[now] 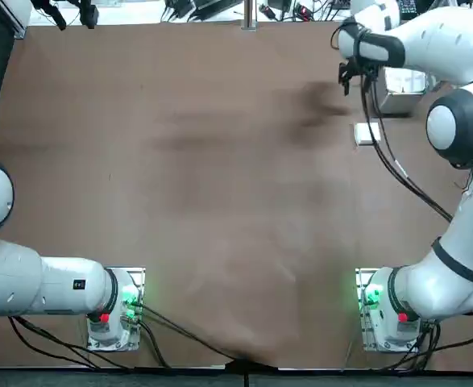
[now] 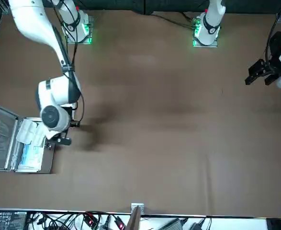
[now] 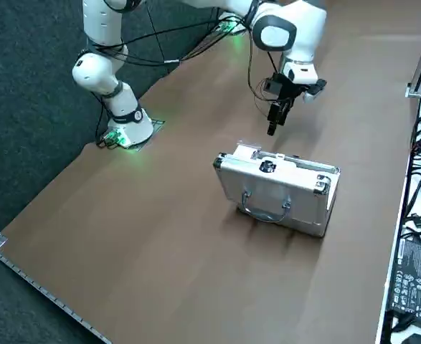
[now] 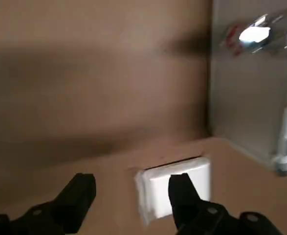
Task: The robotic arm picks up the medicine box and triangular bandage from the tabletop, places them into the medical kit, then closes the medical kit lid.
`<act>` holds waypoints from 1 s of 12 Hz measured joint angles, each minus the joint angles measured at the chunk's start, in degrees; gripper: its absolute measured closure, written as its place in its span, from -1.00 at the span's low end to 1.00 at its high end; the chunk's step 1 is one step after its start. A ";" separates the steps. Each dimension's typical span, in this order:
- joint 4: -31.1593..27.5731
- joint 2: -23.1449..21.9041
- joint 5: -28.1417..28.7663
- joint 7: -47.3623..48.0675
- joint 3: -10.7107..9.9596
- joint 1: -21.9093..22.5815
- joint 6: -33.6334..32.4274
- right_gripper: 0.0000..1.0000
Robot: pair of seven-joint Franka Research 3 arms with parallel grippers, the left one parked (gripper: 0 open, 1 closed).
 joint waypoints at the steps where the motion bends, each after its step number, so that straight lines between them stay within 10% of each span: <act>1: -1.01 0.37 -0.31 1.79 0.00 0.92 0.68 -0.81; 5: -2.48 2.64 -4.75 8.18 -0.01 2.38 0.98 -0.22; 12: -6.20 3.84 -6.98 11.23 -0.16 3.75 1.01 0.07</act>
